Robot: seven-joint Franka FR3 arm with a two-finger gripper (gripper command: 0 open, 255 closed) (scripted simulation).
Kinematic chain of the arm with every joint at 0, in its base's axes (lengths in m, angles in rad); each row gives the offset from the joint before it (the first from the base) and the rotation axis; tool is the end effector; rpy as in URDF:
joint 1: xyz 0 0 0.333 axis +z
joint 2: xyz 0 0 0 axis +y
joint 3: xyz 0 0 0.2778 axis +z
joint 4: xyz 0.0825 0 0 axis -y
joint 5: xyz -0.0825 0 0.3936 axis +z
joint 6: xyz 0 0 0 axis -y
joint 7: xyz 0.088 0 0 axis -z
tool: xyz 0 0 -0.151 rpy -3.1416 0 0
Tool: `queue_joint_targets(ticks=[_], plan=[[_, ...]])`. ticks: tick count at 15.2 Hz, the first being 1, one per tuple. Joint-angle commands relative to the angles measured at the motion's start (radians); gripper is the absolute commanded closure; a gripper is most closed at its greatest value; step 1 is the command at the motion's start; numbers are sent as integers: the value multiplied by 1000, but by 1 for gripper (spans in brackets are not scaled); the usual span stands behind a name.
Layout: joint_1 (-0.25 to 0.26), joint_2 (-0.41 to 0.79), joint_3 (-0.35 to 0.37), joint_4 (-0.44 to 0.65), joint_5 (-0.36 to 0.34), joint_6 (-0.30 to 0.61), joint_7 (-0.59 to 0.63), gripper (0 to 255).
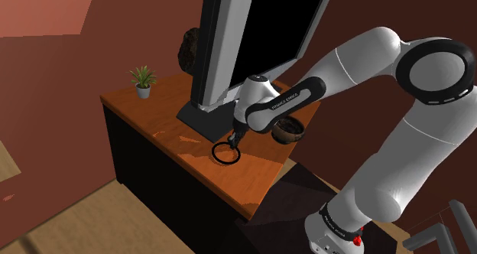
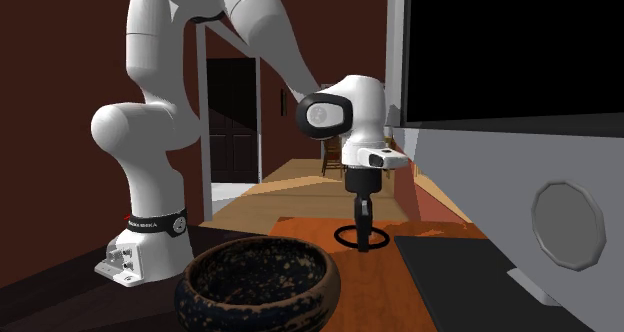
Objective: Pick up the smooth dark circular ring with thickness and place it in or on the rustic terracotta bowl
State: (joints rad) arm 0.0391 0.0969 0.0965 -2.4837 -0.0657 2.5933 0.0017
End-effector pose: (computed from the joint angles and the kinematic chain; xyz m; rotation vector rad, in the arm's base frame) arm 0.4737 0.0658 0.1625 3.1032 0.2945 0.0235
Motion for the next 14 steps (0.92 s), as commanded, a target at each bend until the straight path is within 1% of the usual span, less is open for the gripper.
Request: queue_joint_targets(ticks=[1,14], plan=[[-4,-20,-2,2,5,-27,-5,255],[-3,-167,0,42,38,-212,-32,255]])
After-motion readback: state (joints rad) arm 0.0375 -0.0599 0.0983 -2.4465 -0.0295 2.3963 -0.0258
